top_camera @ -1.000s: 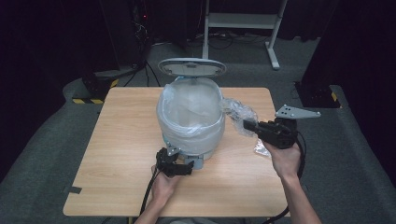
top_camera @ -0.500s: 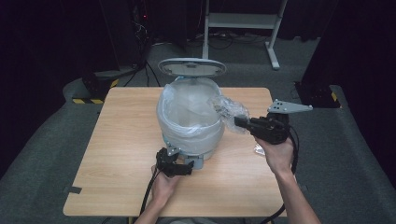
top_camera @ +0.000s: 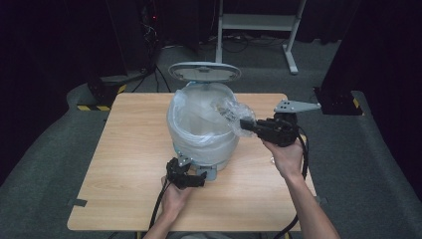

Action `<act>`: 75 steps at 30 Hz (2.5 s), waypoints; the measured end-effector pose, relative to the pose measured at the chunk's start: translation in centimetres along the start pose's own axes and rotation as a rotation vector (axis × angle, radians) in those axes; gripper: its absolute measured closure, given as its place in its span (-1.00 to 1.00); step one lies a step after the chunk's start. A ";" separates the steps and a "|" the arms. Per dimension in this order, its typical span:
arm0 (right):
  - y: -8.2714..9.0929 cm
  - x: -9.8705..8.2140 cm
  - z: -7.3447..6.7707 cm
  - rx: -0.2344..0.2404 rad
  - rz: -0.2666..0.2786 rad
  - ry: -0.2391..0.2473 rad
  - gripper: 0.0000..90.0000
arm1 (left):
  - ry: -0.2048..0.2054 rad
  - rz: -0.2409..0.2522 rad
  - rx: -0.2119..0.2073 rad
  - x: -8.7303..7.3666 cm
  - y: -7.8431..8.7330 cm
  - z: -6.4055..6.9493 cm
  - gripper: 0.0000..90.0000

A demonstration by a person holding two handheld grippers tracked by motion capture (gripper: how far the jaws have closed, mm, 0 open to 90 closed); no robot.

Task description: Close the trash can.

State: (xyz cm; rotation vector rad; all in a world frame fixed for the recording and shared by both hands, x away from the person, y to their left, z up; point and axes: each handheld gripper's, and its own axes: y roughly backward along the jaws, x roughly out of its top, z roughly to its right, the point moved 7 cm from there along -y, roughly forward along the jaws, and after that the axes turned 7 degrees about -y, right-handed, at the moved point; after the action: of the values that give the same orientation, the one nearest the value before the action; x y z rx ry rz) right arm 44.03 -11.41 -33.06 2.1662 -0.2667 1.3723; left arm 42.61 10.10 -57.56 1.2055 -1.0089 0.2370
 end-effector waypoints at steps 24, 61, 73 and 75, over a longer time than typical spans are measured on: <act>-3.7 1.5 -0.1 0.010 -0.016 -0.001 0.87 | 0.001 0.000 -0.001 0.0 0.0 0.0 -0.98; -7.6 1.2 1.2 -0.041 -0.091 -0.007 0.29 | 0.006 -0.001 -0.005 0.0 0.0 0.0 -0.98; -7.7 1.2 0.9 -0.052 -0.085 0.027 -0.13 | 0.005 -0.002 -0.004 0.0 0.0 0.0 -0.98; -7.5 1.2 0.7 -0.050 -0.080 0.033 -0.20 | 0.005 -0.001 -0.004 0.0 0.0 0.0 -0.98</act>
State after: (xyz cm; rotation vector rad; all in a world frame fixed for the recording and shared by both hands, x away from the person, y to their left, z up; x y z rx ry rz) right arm 48.48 -5.47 -34.89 2.0893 -0.1969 1.3412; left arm 42.64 10.12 -57.58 1.2010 -1.0036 0.2368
